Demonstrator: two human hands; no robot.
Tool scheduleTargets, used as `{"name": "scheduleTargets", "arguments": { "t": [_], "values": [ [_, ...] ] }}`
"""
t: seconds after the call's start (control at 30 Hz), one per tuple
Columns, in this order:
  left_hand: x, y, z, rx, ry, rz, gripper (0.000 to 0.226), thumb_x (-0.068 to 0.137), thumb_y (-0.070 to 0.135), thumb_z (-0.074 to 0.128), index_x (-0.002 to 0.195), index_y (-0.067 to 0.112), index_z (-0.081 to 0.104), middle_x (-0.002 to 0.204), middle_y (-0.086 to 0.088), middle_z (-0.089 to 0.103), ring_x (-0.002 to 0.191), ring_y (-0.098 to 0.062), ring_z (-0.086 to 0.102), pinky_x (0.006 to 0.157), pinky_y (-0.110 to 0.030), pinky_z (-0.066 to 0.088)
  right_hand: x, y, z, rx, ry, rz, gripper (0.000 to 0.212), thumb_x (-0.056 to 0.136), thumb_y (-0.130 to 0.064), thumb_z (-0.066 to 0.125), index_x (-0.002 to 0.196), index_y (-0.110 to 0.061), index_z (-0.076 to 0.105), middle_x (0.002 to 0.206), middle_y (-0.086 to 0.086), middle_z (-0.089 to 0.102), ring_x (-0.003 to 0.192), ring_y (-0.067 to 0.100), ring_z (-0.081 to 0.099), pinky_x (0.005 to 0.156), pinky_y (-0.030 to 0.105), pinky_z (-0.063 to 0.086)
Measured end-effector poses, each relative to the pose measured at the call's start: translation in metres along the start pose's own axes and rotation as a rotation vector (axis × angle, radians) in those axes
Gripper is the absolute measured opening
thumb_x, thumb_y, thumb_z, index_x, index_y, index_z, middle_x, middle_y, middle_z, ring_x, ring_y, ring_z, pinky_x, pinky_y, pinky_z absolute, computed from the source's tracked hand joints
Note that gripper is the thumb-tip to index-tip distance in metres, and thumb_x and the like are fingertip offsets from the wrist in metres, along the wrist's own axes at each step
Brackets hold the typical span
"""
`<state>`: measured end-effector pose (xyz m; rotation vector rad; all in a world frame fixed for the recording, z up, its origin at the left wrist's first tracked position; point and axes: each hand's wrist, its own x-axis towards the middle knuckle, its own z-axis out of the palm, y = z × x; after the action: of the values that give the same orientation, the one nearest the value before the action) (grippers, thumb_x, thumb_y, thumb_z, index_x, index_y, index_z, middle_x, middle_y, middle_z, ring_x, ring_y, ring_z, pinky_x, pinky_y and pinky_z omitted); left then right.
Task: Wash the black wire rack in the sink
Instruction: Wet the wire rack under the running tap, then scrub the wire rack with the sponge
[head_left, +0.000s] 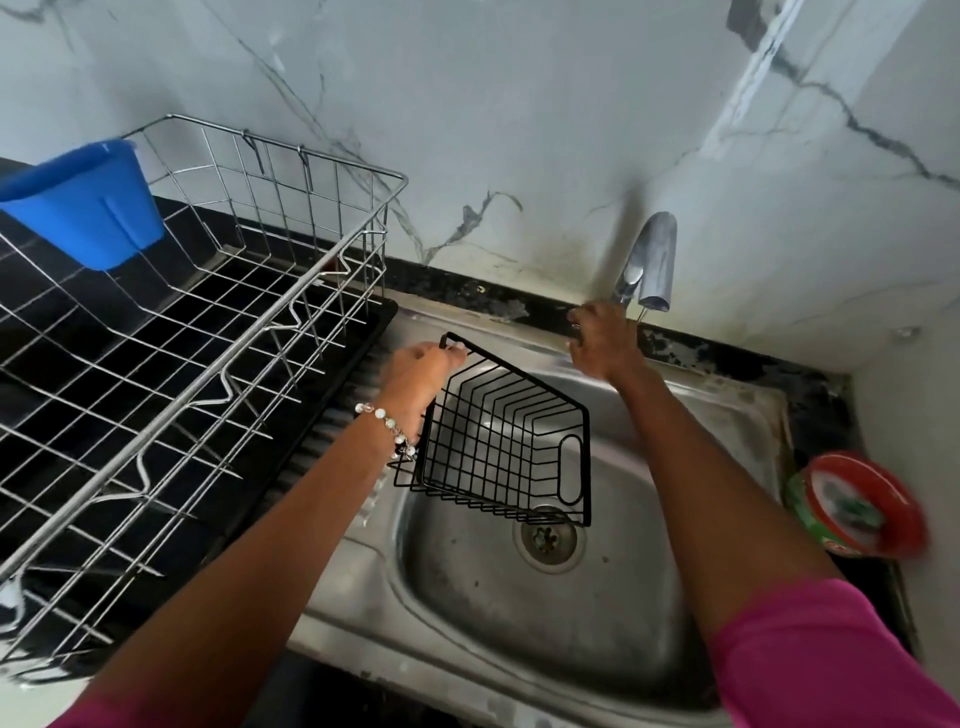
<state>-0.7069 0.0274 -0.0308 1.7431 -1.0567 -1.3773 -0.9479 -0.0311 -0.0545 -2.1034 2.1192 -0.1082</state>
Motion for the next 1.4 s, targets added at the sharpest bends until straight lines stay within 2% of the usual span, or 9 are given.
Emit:
{"name": "scheduleTargets", "arguments": {
  "t": [0.27,0.5,0.6,0.77,0.93,1.03,1.17,1.3,1.4],
  "values": [
    [-0.001,0.002,0.006,-0.004,-0.005,-0.016,0.026,0.075,0.047,0.069,0.089,0.026,0.072,0.114,-0.001,0.066,0.109,-0.025,0.057,0.097,-0.050,0.051,0.009,0.001,0.010,0.202,-0.085,0.004,0.034,0.087,-0.009,0.059,0.121,-0.014,0.060,0.128,0.009,0.050,0.124,0.025,0.042,0.107,0.045,0.035],
    [-0.005,0.003,0.012,-0.012,-0.015,-0.043,0.032,0.069,0.050,0.071,0.089,0.025,0.072,0.114,-0.004,0.067,0.110,-0.029,0.059,0.098,-0.049,0.050,-0.020,0.011,-0.026,1.343,0.080,0.394,0.018,0.091,-0.005,0.057,0.080,-0.014,0.067,0.103,0.010,0.067,0.082,0.017,0.059,0.063,0.031,0.053],
    [-0.006,0.000,0.016,0.001,-0.005,-0.042,0.023,0.080,0.046,0.071,0.088,0.024,0.070,0.117,-0.006,0.065,0.109,-0.029,0.059,0.099,-0.048,0.049,-0.030,0.021,-0.031,1.579,0.109,0.473,0.025,0.090,0.001,0.054,0.073,-0.012,0.067,0.102,0.013,0.069,0.083,0.025,0.060,0.065,0.036,0.052],
    [-0.013,-0.004,0.024,0.030,-0.011,-0.065,0.022,0.086,0.046,0.068,0.089,0.024,0.068,0.112,-0.007,0.062,0.106,-0.029,0.058,0.077,-0.036,0.047,-0.054,0.022,-0.025,1.401,0.113,0.464,0.026,0.088,0.011,0.048,0.078,-0.006,0.065,0.082,0.009,0.065,0.060,0.013,0.054,0.052,0.025,0.049],
    [-0.023,-0.010,0.030,0.040,-0.030,-0.051,0.021,0.085,0.045,0.070,0.089,0.025,0.066,0.102,-0.001,0.061,0.095,-0.024,0.056,0.068,-0.034,0.043,-0.097,0.031,0.004,1.018,0.429,0.504,0.017,0.091,-0.003,0.056,0.089,-0.016,0.068,0.088,0.004,0.067,0.077,0.014,0.061,0.070,0.023,0.055],
    [-0.029,-0.016,0.034,0.049,-0.048,-0.036,0.022,0.085,0.044,0.069,0.097,0.026,0.068,0.103,-0.001,0.061,0.091,-0.023,0.054,0.061,-0.031,0.040,-0.132,0.040,0.032,0.829,0.135,0.482,0.019,0.089,0.000,0.056,0.082,-0.012,0.068,0.087,0.004,0.067,0.083,0.016,0.061,0.084,0.030,0.054],
    [-0.035,-0.019,0.040,0.023,-0.057,-0.030,0.021,0.084,0.045,0.070,0.096,0.028,0.069,0.098,0.001,0.060,0.097,-0.024,0.055,0.085,-0.040,0.048,-0.168,0.051,0.039,0.641,0.212,0.505,0.019,0.087,0.001,0.056,0.096,-0.007,0.071,0.098,0.008,0.070,0.090,0.017,0.063,0.089,0.025,0.048],
    [-0.040,-0.017,0.047,-0.010,-0.065,-0.013,0.017,0.079,0.045,0.073,0.089,0.031,0.071,0.112,-0.002,0.067,0.110,-0.029,0.059,0.098,-0.053,0.048,-0.195,0.068,0.042,0.560,-0.070,0.534,0.015,0.082,-0.011,0.061,0.081,-0.017,0.074,0.093,0.009,0.073,0.088,0.027,0.068,0.087,0.037,0.054],
    [-0.043,-0.014,0.057,-0.039,-0.093,-0.044,0.017,0.084,0.047,0.068,0.092,0.032,0.068,0.111,-0.004,0.064,0.098,-0.026,0.059,0.087,-0.047,0.050,-0.209,0.095,0.023,0.658,0.225,0.553,0.024,0.081,0.000,0.059,0.072,-0.020,0.070,0.090,0.014,0.073,0.089,0.031,0.068,0.083,0.039,0.051]
  ]
}}
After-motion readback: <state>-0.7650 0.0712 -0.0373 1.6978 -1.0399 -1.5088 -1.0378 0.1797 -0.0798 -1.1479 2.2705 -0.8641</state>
